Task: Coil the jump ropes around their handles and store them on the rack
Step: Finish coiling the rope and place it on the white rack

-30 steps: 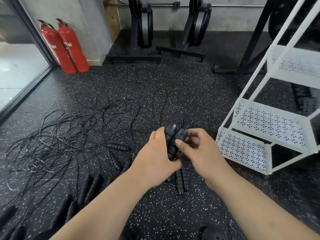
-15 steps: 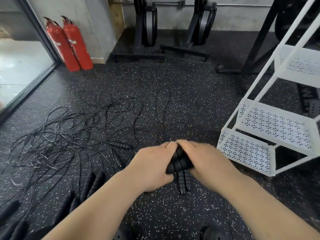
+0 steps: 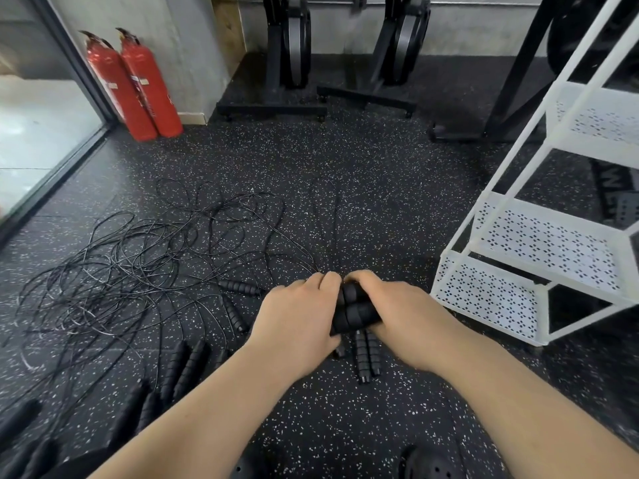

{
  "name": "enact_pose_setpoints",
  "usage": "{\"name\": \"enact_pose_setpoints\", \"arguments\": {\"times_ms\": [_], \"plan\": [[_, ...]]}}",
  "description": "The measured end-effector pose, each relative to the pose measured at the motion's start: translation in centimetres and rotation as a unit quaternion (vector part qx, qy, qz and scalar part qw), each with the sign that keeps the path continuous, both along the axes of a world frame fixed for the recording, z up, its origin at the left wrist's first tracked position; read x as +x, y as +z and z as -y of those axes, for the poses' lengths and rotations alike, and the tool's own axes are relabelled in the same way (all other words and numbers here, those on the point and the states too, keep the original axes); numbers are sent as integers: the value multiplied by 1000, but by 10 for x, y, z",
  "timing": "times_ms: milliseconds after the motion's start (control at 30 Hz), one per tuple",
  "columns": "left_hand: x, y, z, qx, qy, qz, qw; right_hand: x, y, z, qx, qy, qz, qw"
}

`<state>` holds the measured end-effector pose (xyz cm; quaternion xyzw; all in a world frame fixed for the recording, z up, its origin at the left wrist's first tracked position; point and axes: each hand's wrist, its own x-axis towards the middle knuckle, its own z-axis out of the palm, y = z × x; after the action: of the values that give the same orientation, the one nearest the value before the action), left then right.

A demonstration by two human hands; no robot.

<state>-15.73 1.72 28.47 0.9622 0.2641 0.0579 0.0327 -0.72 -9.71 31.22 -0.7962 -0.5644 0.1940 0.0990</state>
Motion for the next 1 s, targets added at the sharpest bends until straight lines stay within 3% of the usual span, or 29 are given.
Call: {"name": "enact_pose_setpoints", "arguments": {"times_ms": [133,233,567,733,800,933,1000], "plan": [[0,6,-5,72,4,-11,997,-1,-1,-1,29,-5,0,1000],[1,13,-2,75,25,-3,997,-2,0,-3,56,0,12,998],[-10,40,-22,-138,165,62,975,44,10,6,137,-23,33,990],[-15,44,-34,-211,164,63,962,58,15,14,164,-43,22,985],[-14,41,-35,-305,164,99,933,60,16,14,176,-49,10,983],[-15,36,-41,-515,163,185,821,66,22,14,195,-70,-1,978],[-14,36,-40,-572,159,211,777,66,25,15,213,-79,-19,974]]}}
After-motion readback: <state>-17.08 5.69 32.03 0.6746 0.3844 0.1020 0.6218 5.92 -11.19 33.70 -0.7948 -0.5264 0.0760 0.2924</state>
